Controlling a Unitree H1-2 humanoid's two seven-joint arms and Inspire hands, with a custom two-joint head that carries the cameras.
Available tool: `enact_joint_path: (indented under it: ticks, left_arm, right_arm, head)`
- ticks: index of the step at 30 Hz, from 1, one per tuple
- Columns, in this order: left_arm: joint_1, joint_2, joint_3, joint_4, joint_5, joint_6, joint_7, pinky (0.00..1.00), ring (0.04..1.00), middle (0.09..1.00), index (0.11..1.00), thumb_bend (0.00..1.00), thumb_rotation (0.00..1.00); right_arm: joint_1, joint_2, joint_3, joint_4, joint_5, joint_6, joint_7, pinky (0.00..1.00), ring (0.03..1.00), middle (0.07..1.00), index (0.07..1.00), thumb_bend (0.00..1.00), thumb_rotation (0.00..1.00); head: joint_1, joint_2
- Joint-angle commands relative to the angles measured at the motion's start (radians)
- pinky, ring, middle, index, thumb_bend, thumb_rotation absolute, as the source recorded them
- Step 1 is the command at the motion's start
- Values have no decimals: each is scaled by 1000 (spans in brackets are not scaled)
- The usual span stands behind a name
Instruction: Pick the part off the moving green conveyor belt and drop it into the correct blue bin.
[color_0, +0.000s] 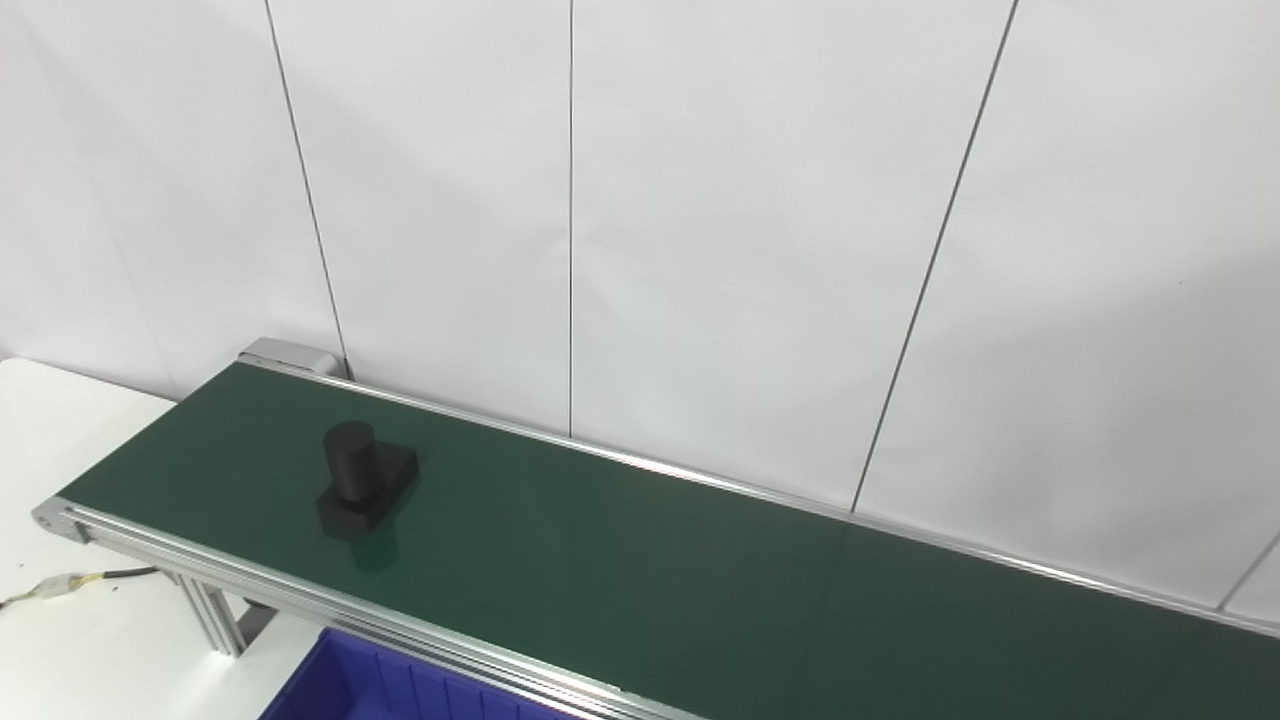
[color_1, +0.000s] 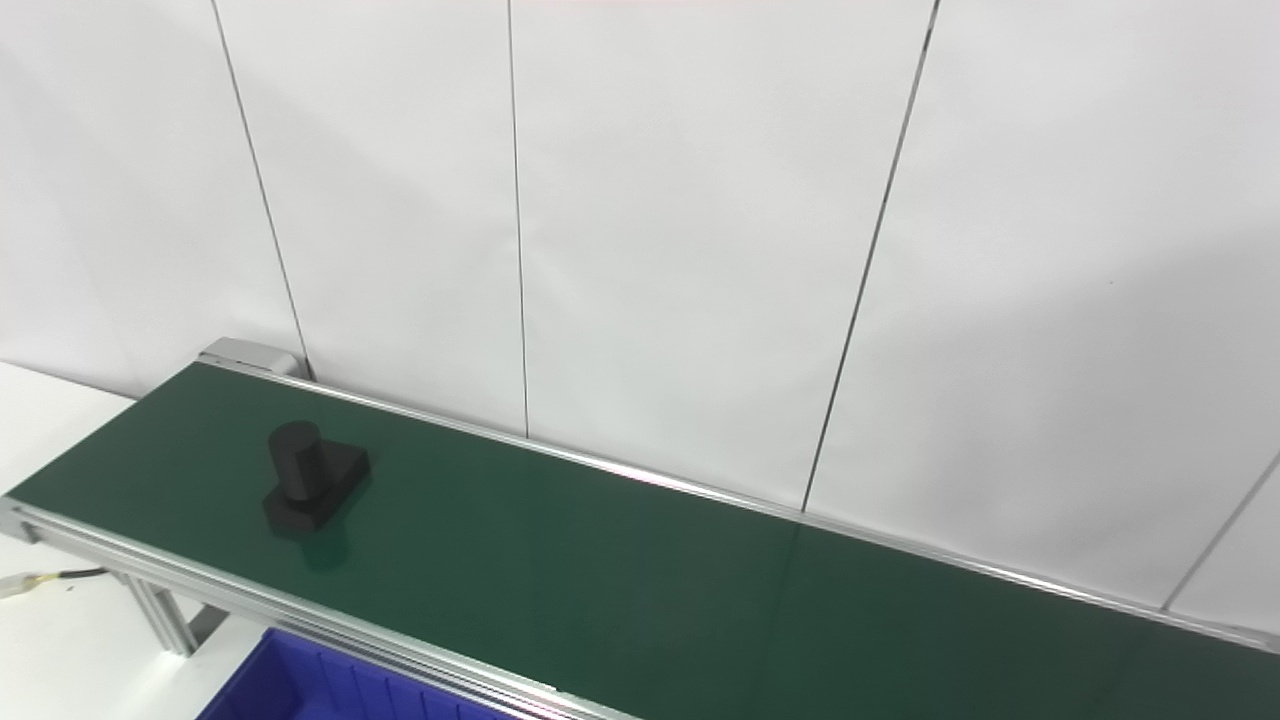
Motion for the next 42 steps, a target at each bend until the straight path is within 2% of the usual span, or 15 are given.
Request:
enact_joint_path:
  ticks: [1,7,16,20,27,29,30,36,42]
  left_arm:
    - [-21,-9,-4,-21,1,-40,12,628,695,753,780,855,469]
    - [-23,-10,-3,-19,-2,-40,9,628,695,754,782,854,466]
    - [-19,-10,-4,-25,-3,-40,8,631,696,755,784,860,471]
    - [-18,-9,-3,-27,-2,-40,9,631,696,754,785,868,476]
    - [-16,-4,-7,-33,4,-40,12,632,702,759,790,854,478]
    - [-16,-4,-7,-32,2,-40,10,630,700,759,793,848,476]
    - [-17,-4,-6,-31,1,-40,9,629,699,759,793,847,475]
    - [-21,-3,-7,-27,-1,-40,5,631,699,760,798,836,476]
    - [-25,-6,-5,-22,-1,-40,7,629,701,759,795,835,472]
  right_arm:
    - [-42,-8,-16,-79,0,32,24,577,693,758,805,409,543]
    - [-123,-7,-36,-168,7,166,65,609,714,774,820,470,612]
    - [-213,1,-36,-203,-34,273,105,596,717,771,822,465,624]
    - [-269,7,-20,-187,-47,286,126,592,720,776,822,468,633]
    - [-376,24,16,-120,-60,343,168,638,753,793,830,474,541]
    - [-409,30,23,-88,-67,354,174,655,755,791,824,469,412]
    - [-424,31,26,-71,-70,356,176,669,762,794,824,476,379]
    - [-494,36,32,56,-61,311,176,704,778,804,835,493,328]
    - [-535,53,39,136,-59,303,170,718,790,812,844,517,336]
  head:
    - [-1,1]
    - [-3,8]
    - [-6,14]
    - [-11,16]
    - [-22,20]
    - [-33,23]
    - [-33,22]
    - [-32,22]
    - [-32,20]
